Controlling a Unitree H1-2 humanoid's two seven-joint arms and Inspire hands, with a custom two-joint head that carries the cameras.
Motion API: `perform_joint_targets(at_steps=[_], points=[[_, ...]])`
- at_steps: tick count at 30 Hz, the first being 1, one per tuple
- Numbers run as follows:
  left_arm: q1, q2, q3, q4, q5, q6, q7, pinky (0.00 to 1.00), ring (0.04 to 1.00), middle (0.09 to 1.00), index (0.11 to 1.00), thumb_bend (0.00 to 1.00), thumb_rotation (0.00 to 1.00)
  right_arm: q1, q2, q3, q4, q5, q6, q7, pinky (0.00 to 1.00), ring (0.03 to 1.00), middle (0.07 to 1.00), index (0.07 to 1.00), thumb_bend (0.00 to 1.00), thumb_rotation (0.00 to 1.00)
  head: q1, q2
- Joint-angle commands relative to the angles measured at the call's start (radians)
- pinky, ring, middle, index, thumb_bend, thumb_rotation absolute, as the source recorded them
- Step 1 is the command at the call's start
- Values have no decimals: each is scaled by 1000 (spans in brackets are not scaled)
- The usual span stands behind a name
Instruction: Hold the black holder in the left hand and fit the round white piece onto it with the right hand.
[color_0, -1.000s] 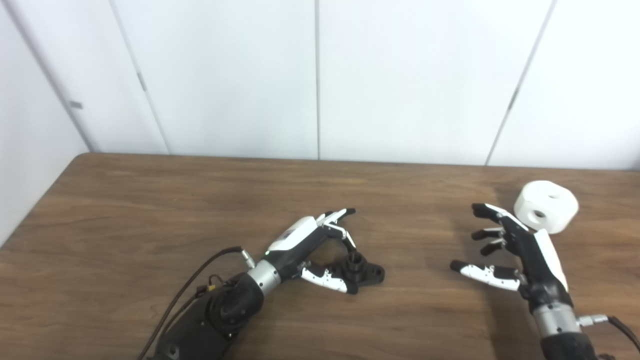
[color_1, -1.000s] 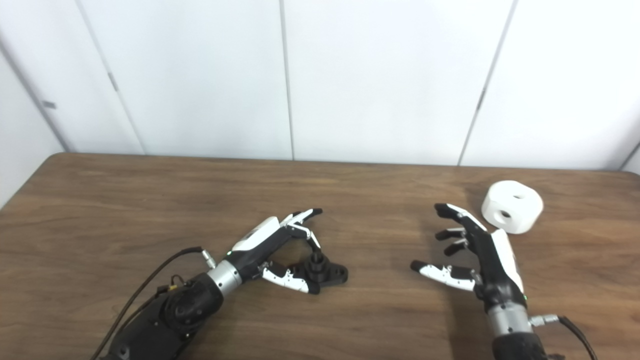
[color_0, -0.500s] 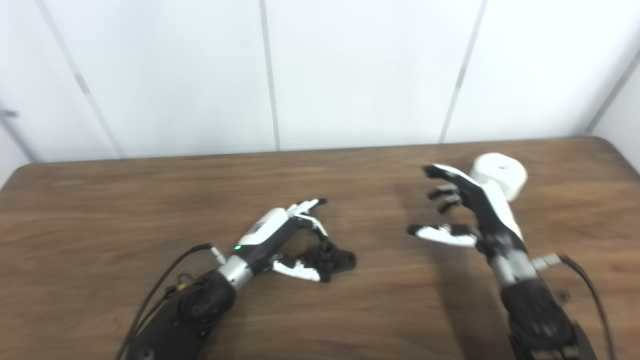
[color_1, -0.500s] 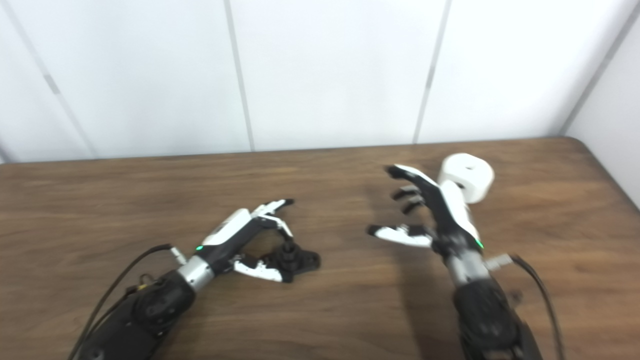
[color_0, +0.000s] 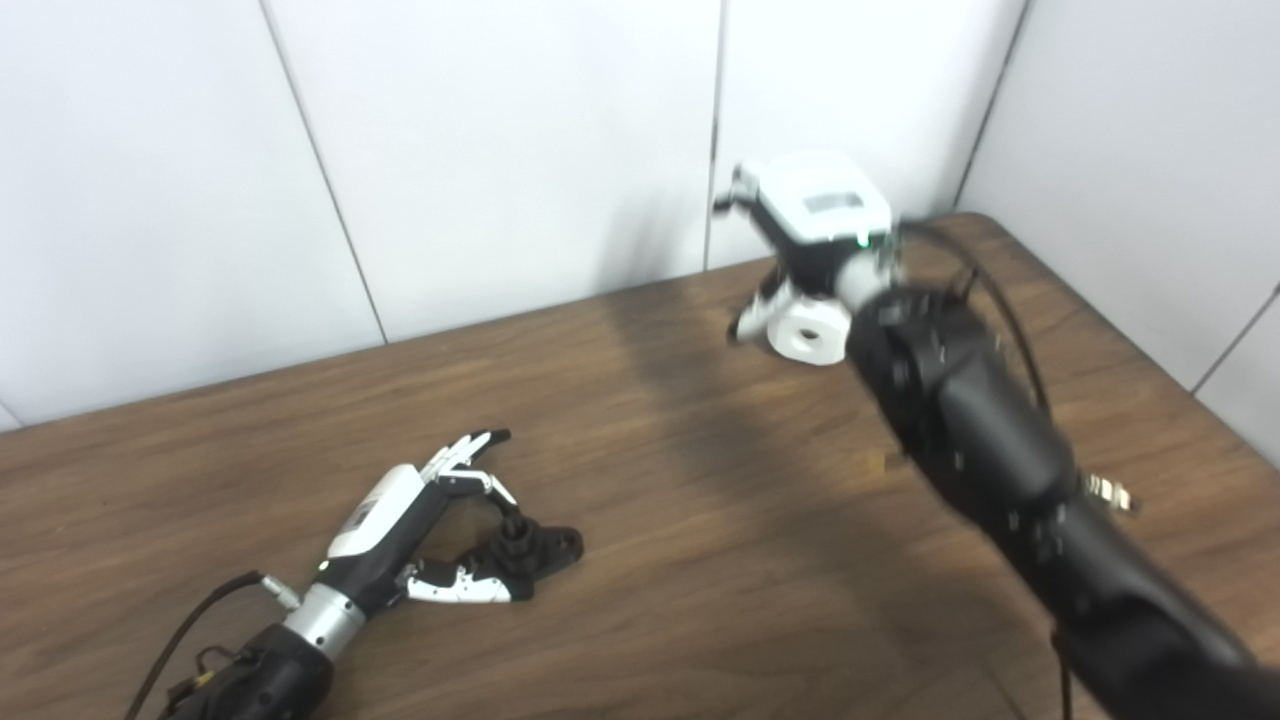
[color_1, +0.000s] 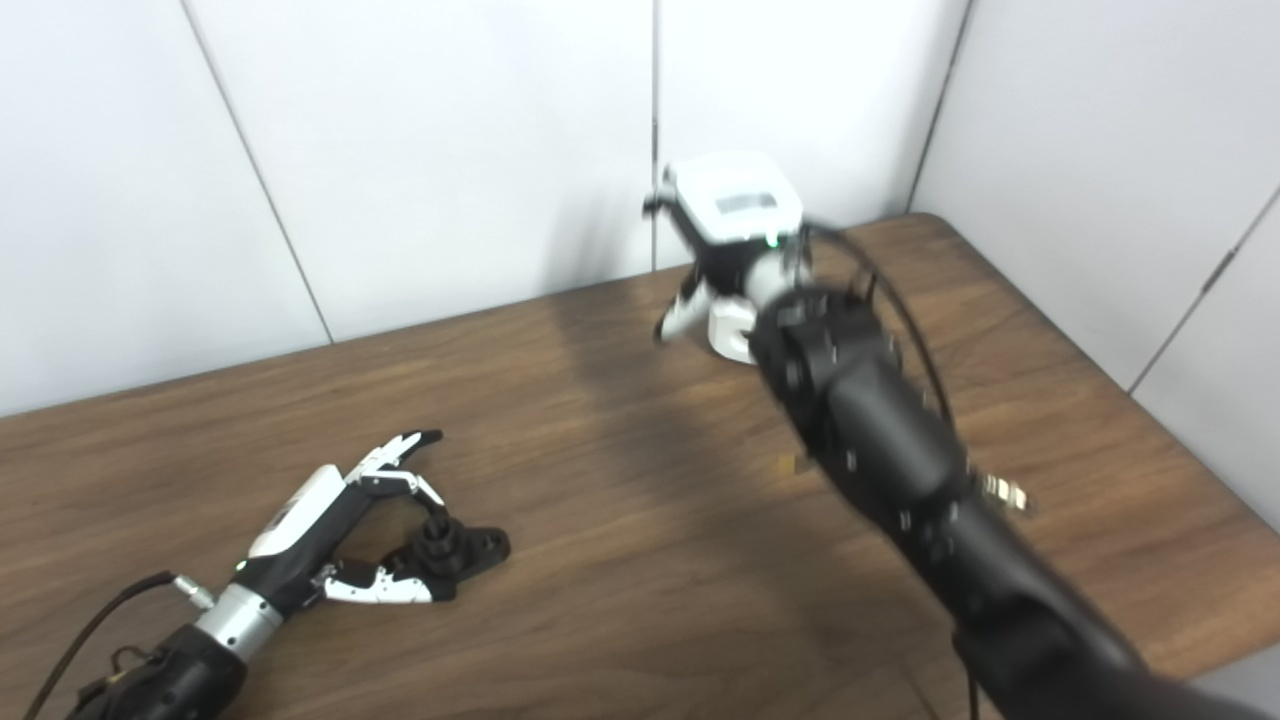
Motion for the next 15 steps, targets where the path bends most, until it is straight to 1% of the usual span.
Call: perform_joint_targets(at_steps=[1, 5, 8, 9, 11, 13, 15], points=[[73, 44, -13, 105, 45, 40, -52, 1000, 1000, 968, 481, 524, 55, -47, -27, -22, 11, -19, -10, -4, 823, 917, 930, 799, 872, 311, -10, -7], [73, 47, -2, 117, 35, 31, -61, 1000, 1000, 966, 481, 524, 54, -75, -30, -46, 73, -32, 1, -31, 810, 909, 929, 808, 859, 337, -30, -14], [75, 51, 5, 118, 30, 25, -79, 1000, 1000, 967, 481, 523, 53, -95, -46, -57, 115, -21, 0, -32, 772, 907, 924, 805, 882, 331, -33, -16], [76, 51, 7, 121, 32, 21, -80, 1000, 1000, 967, 481, 523, 53, -100, -51, -58, 124, -21, 0, -19, 777, 911, 926, 807, 891, 336, -33, -16], [78, 52, 9, 124, 34, 13, -77, 1000, 1000, 964, 481, 523, 53, -113, -64, -57, 142, -27, 4, 35, 809, 936, 948, 831, 914, 359, -30, -22], [82, 54, 10, 121, 36, 12, -77, 1000, 1000, 961, 481, 523, 52, -127, -74, -62, 157, -31, 7, 103, 867, 983, 987, 863, 945, 382, -30, -26], [84, 55, 11, 122, 34, 5, -77, 1000, 1000, 961, 481, 523, 52, -141, -80, -67, 170, -46, 8, 180, 881, 990, 997, 873, 976, 405, -33, -27]])
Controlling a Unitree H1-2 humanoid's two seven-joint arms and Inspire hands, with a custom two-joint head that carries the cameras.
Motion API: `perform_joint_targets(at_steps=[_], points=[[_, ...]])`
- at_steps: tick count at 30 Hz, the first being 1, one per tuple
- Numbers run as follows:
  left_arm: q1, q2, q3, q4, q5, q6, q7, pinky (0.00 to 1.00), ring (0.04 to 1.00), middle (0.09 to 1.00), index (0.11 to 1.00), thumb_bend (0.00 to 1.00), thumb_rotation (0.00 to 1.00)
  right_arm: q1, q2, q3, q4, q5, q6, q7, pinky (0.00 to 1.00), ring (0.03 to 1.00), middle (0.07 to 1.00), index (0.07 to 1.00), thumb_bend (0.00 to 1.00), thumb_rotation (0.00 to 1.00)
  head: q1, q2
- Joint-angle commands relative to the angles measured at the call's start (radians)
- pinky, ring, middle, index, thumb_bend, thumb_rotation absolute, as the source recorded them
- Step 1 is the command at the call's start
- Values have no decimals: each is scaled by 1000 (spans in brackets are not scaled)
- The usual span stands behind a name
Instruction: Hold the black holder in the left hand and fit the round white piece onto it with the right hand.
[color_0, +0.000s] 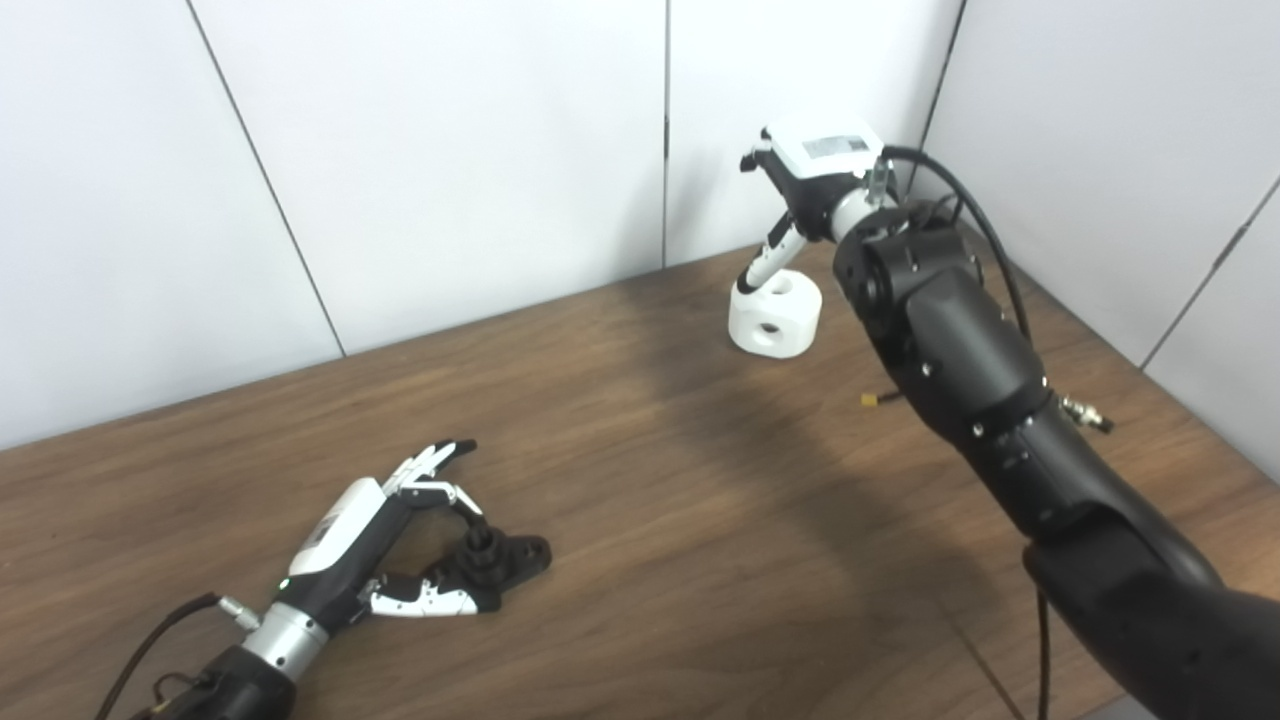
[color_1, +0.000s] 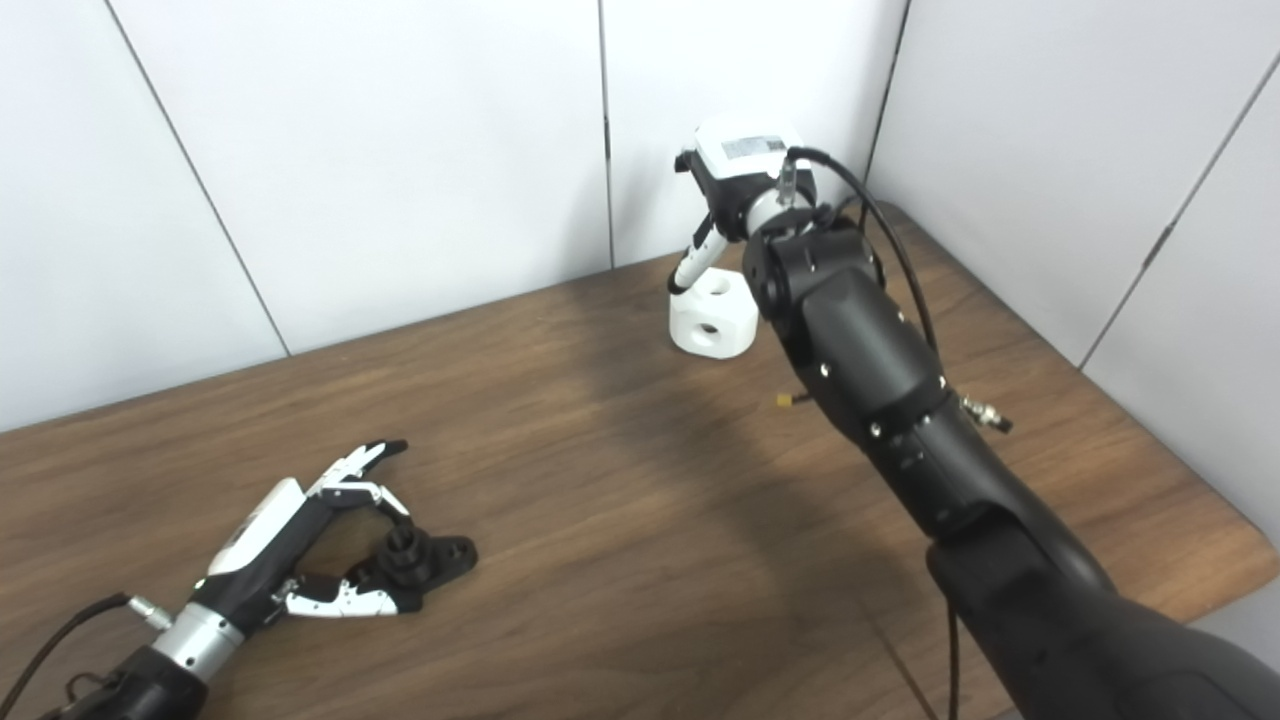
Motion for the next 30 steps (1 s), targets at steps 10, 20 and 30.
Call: perform_joint_targets(at_steps=[10, 20, 30], points=[[94, 54, -10, 100, 44, 30, -43, 976, 1000, 956, 481, 523, 52, -109, -36, -58, 53, -73, 6, 272, 959, 1000, 1000, 879, 1000, 458, 10, 3], [101, 52, -3, 83, 43, 42, -43, 993, 1000, 959, 481, 523, 52, -134, -55, -45, 91, -69, 6, 388, 958, 1000, 1000, 913, 1000, 454, 21, 4], [101, 51, -4, 89, 48, 39, -41, 994, 1000, 963, 482, 523, 52, -115, -50, -18, 117, -52, 5, 339, 904, 1000, 1000, 880, 1000, 444, 31, 2]])
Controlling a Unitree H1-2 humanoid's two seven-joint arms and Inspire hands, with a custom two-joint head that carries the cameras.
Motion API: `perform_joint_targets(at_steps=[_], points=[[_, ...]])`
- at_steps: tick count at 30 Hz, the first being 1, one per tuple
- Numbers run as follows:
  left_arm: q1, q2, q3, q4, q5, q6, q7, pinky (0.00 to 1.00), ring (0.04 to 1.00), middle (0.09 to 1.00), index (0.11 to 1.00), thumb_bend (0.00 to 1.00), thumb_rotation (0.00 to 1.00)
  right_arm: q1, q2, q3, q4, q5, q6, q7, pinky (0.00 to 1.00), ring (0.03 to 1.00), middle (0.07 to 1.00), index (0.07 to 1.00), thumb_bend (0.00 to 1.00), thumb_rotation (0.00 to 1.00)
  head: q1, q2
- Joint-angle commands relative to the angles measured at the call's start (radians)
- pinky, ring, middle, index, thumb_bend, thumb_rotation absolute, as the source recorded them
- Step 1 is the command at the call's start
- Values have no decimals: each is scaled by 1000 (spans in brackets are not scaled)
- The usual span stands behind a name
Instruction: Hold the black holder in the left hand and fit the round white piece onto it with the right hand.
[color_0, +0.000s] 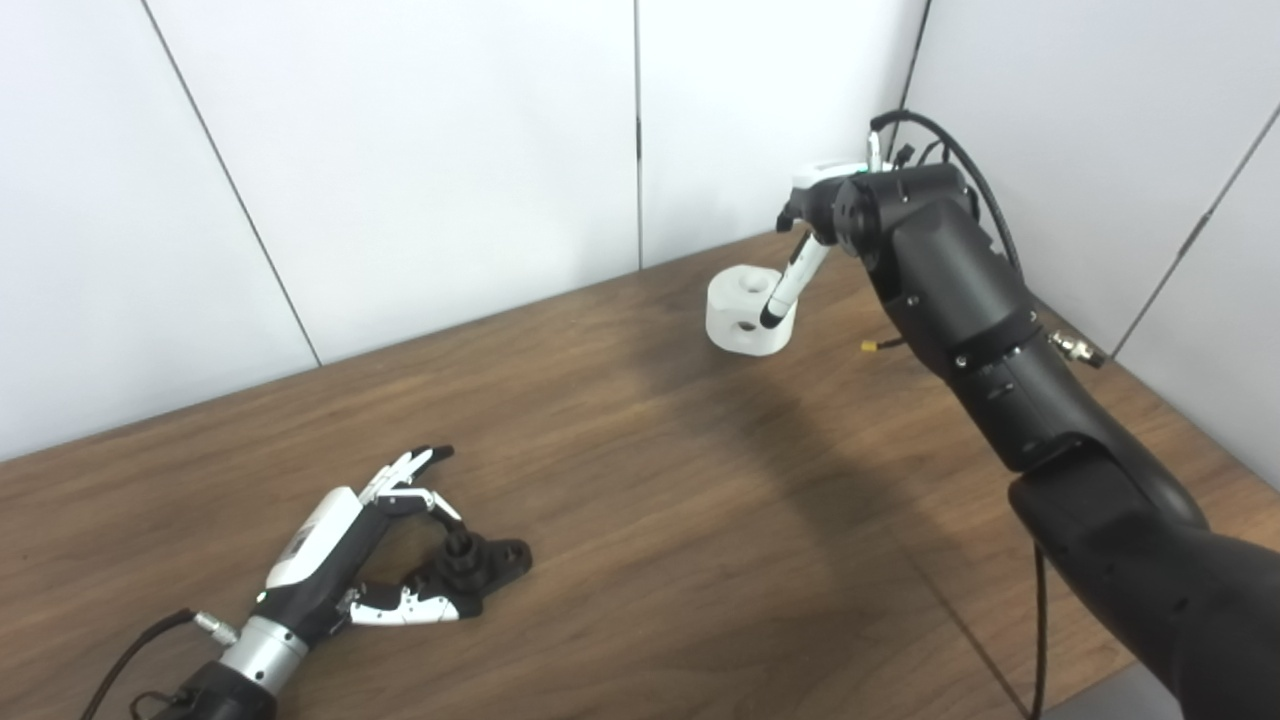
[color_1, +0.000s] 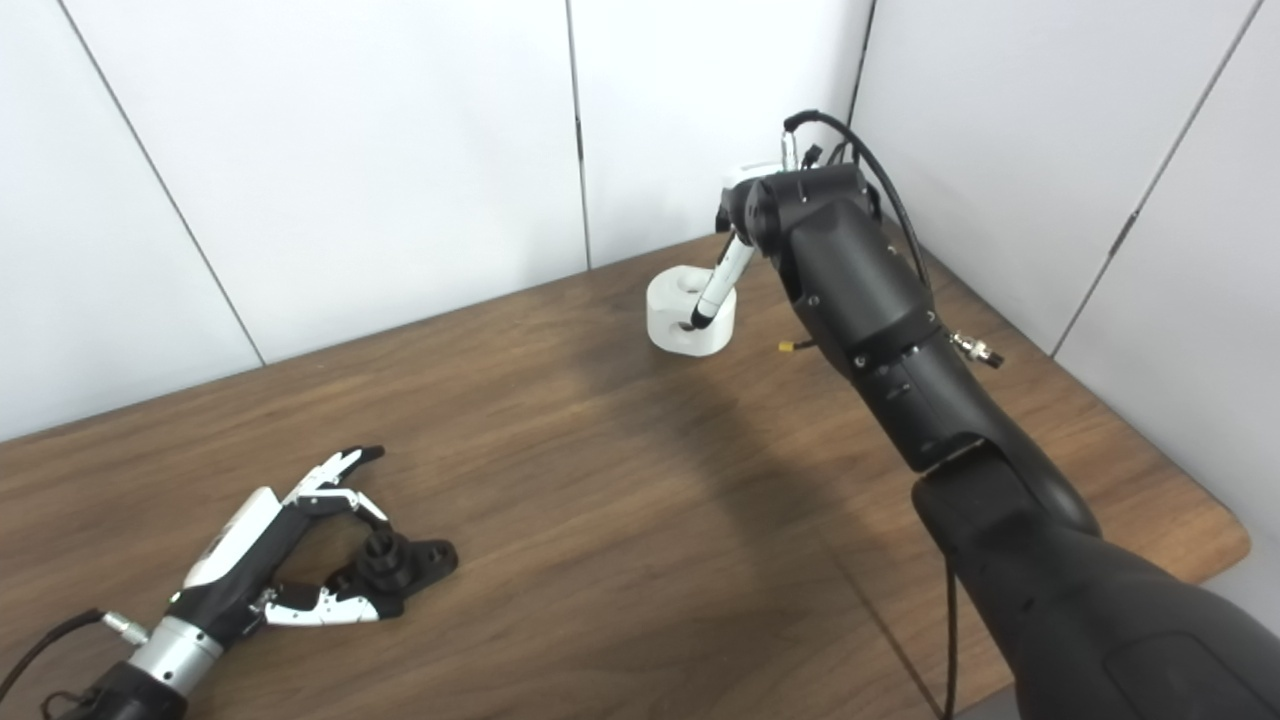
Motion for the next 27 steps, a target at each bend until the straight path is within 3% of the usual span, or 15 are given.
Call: perform_joint_targets(at_steps=[1, 5, 11, 27], points=[[94, 45, -18, 90, 49, 40, -40, 989, 1000, 963, 482, 523, 52, -35, -16, -12, -6, 5, 5, -51, 916, 1000, 1000, 875, 1000, 436, 7, -1], [97, 44, -17, 86, 49, 47, -41, 992, 1000, 963, 482, 523, 52, -10, -8, -15, 7, 33, 4, -138, 987, 1000, 1000, 858, 980, 392, 11, -1], [103, 44, -17, 78, 48, 53, -44, 1000, 1000, 965, 482, 523, 53, -2, -20, 24, 75, 83, -22, -285, 1000, 1000, 1000, 857, 967, 392, 24, -3], [124, 46, -9, 49, 47, 55, -48, 1000, 1000, 967, 482, 523, 53, -59, -2, 120, 223, 173, -2, -402, 1000, 1000, 1000, 822, 1000, 386, 49, 8]])
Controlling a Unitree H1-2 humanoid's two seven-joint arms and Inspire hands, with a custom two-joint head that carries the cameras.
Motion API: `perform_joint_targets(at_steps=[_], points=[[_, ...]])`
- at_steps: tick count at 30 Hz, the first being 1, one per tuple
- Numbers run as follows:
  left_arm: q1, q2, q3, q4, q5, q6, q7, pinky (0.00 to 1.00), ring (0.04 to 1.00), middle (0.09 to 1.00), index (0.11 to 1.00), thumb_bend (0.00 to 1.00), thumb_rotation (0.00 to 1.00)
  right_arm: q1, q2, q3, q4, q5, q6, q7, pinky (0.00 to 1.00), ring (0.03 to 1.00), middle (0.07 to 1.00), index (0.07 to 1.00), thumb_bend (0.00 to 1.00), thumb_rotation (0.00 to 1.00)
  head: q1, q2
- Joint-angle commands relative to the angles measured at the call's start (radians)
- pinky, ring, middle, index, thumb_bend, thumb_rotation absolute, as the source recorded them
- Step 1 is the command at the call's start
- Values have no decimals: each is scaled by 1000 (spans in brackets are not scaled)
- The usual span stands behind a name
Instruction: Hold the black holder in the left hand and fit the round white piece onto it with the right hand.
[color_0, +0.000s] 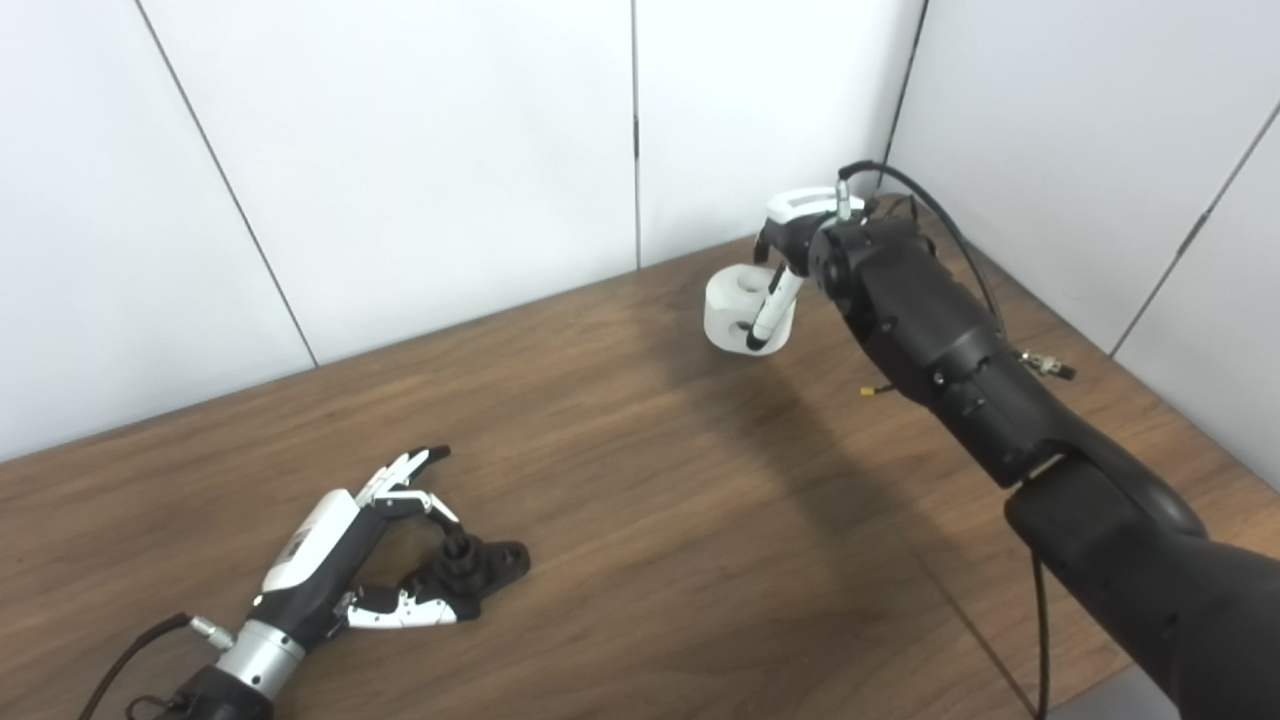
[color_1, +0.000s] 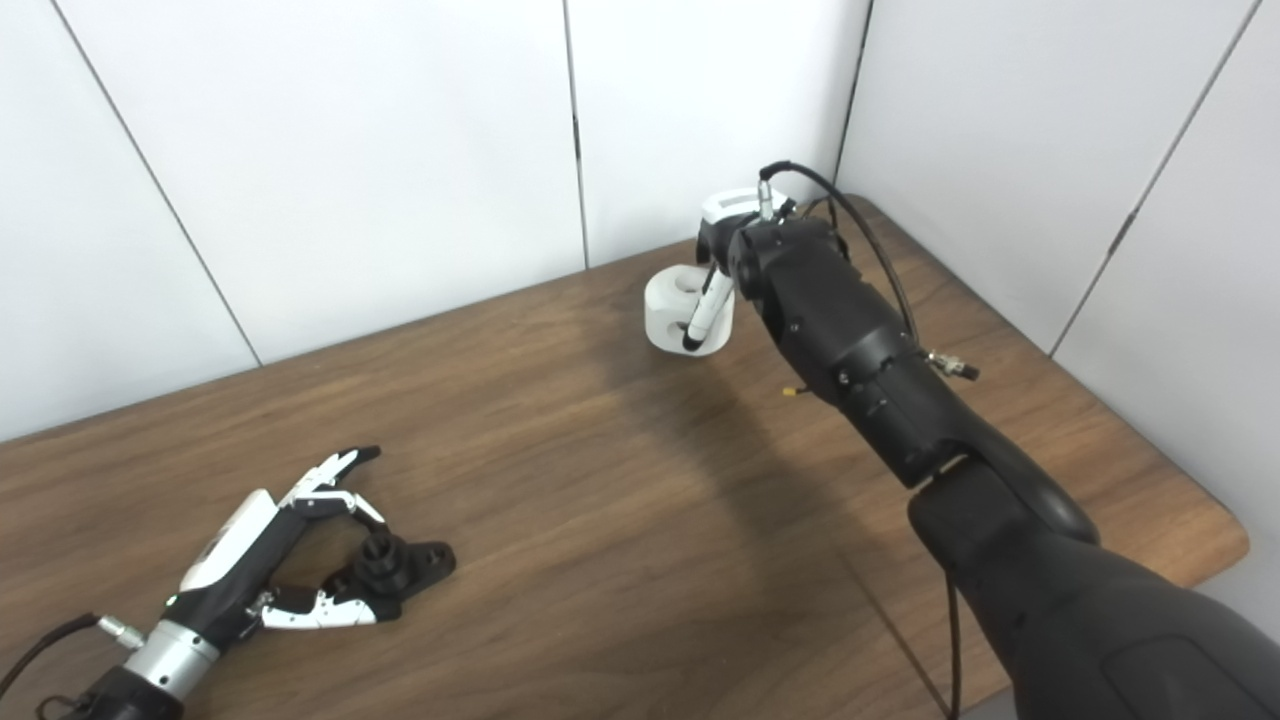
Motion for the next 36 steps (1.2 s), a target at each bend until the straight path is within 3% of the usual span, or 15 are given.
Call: perform_joint_targets(at_steps=[1, 7, 14, 15, 16, 19, 27, 36], points=[[112, 43, -19, 70, 43, 51, -44, 1000, 1000, 967, 482, 523, 53, -65, -11, 3, -11, 6, 10, -36, 1000, 1000, 1000, 823, 1000, 385, -1, 0], [119, 49, -21, 56, 62, 45, -36, 1000, 1000, 962, 482, 523, 54, -71, -3, 15, 2, 22, 15, -53, 1000, 1000, 1000, 830, 993, 372, 1, 7], [127, 51, -14, 35, 51, 53, -44, 1000, 1000, 964, 482, 523, 53, -42, -9, 48, 10, 16, -12, -182, 1000, 984, 928, 646, 875, 278, 5, 16], [129, 52, -13, 30, 51, 55, -45, 1000, 1000, 965, 482, 523, 53, -34, -10, 52, 6, 17, -17, -210, 1000, 973, 907, 569, 704, 216, 8, 21], [130, 52, -12, 27, 51, 56, -45, 1000, 1000, 964, 482, 523, 52, -25, -10, 55, 5, 18, -22, -241, 1000, 955, 876, 519, 599, 175, 8, 21], [133, 52, -8, 19, 49, 55, -46, 1000, 1000, 964, 482, 523, 52, -8, -9, 65, 4, 12, -28, -310, 1000, 924, 821, 485, 531, 141, 9, 26], [135, 49, -4, 19, 49, 54, -43, 1000, 1000, 963, 482, 523, 52, 6, -21, 81, 10, 20, -57, -410, 1000, 906, 785, 482, 524, 140, 15, 29], [138, 45, -2, 8, 54, 56, -40, 1000, 1000, 959, 482, 523, 53, 14, -25, 67, -24, 56, -70, -422, 1000, 900, 778, 483, 523, 143, 47, 44]])
